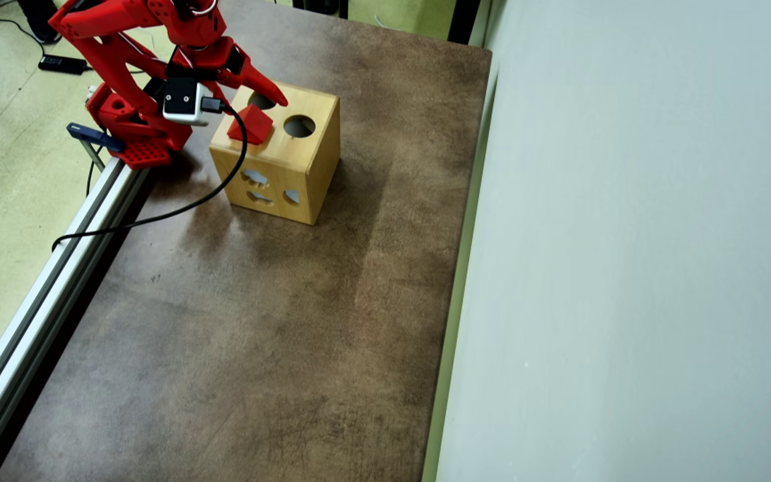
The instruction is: Pick and place the red cube on the square hole
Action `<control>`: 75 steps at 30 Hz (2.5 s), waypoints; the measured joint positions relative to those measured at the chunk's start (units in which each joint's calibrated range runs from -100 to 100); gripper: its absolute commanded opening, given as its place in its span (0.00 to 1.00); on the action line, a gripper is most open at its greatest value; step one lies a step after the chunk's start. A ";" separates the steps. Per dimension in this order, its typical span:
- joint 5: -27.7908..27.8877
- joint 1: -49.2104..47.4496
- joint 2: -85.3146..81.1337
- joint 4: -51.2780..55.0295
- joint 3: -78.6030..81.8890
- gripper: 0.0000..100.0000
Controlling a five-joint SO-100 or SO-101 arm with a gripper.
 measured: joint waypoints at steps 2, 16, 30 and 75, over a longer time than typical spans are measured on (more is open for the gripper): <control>0.00 0.00 3.56 -0.32 0.09 0.44; 0.20 -0.57 0.00 0.24 -0.27 0.44; 0.20 -2.59 -21.69 7.02 -0.27 0.44; -8.99 -2.66 -65.42 7.67 -13.91 0.42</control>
